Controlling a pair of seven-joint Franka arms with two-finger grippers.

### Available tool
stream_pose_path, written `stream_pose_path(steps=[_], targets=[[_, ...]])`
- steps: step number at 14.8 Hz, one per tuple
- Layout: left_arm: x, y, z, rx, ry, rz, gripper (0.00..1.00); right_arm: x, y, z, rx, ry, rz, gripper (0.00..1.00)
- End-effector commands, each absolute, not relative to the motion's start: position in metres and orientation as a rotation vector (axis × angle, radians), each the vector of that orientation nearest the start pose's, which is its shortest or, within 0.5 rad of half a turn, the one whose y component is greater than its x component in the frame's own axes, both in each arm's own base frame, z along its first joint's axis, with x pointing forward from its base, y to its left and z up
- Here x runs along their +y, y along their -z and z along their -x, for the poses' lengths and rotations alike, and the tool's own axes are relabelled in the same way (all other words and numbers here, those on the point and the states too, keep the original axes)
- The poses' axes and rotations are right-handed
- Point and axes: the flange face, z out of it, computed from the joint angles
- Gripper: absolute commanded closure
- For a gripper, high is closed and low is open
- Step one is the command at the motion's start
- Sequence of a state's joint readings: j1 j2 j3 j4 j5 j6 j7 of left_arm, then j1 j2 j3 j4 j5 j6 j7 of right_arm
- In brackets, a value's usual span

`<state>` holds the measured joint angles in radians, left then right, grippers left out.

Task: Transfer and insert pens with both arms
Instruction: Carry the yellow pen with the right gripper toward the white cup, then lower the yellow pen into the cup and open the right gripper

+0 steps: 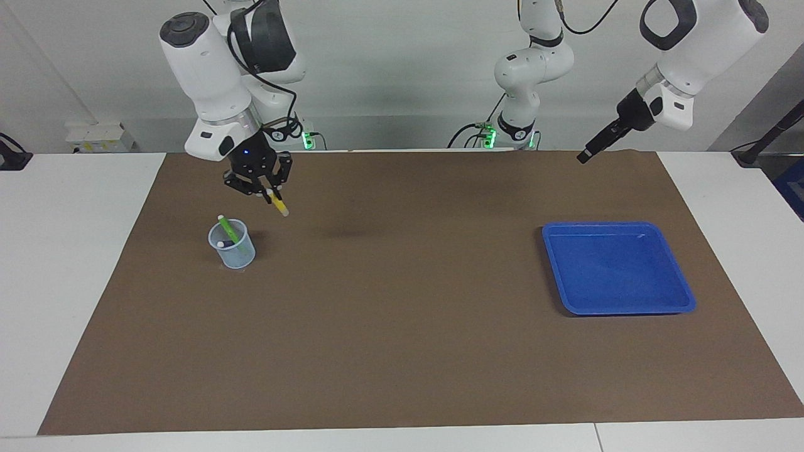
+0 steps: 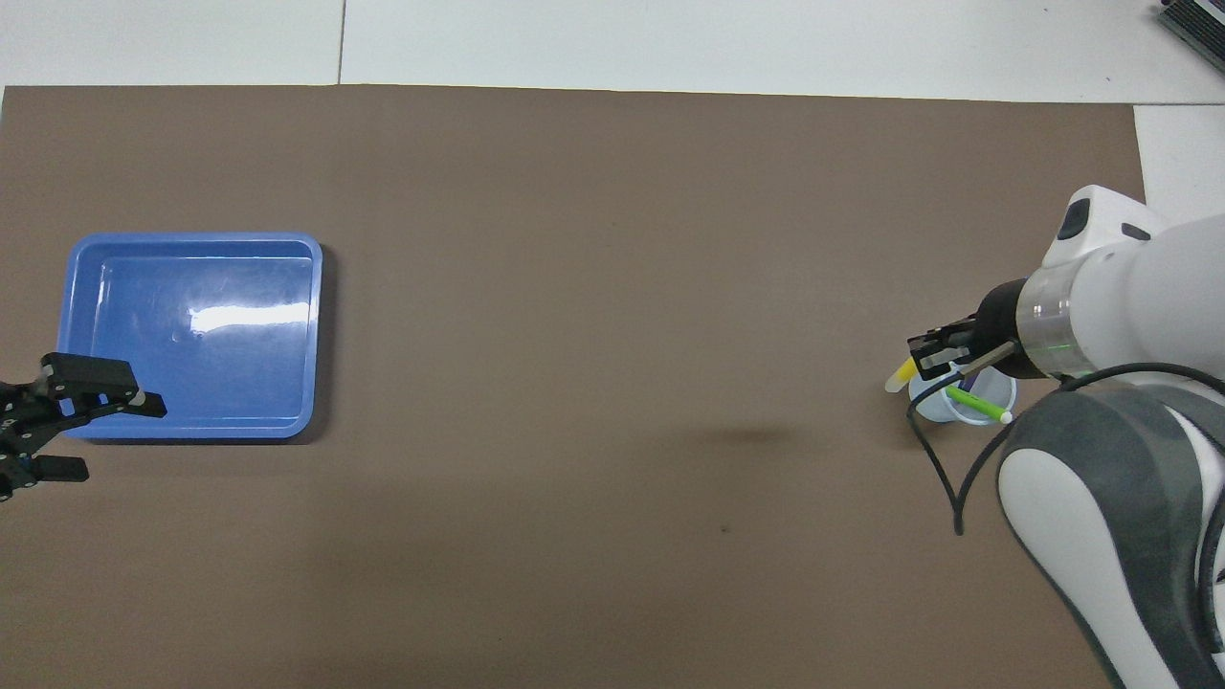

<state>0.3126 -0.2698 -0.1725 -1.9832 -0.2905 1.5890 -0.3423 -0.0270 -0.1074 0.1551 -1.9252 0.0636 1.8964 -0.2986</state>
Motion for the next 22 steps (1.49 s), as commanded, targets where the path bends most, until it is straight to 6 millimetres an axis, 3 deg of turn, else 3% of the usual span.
stream_pose_path(steps=[1, 4, 7, 10, 19, 20, 22], targets=[[0.038, -0.584, -0.462, -0.619, -0.187, 3.224, 0.00, 0.046, -0.543, -0.533, -0.824, 0.117, 3.080, 1.00], [0.046, -0.594, -0.470, -0.495, -0.114, 3.221, 0.00, 0.011, -0.532, -0.534, -0.862, 0.116, 3.092, 1.00], [0.049, -0.602, -0.476, -0.489, -0.076, 3.200, 0.00, -0.003, -0.513, -0.530, -0.833, 0.131, 3.101, 1.00], [0.047, -0.608, -0.479, -0.479, -0.025, 3.199, 0.00, -0.003, -0.487, -0.528, -0.798, 0.144, 3.098, 1.00], [0.035, -0.608, -0.488, -0.434, 0.036, 3.207, 0.00, -0.014, -0.442, -0.523, -0.623, 0.107, 3.123, 1.00], [0.032, -0.609, -0.490, -0.414, 0.036, 3.204, 0.00, -0.014, -0.442, -0.524, -0.607, 0.110, 3.116, 0.78], [0.031, -0.615, -0.498, -0.364, 0.035, 3.179, 0.00, -0.013, -0.444, -0.525, -0.580, 0.122, 3.099, 0.13]])
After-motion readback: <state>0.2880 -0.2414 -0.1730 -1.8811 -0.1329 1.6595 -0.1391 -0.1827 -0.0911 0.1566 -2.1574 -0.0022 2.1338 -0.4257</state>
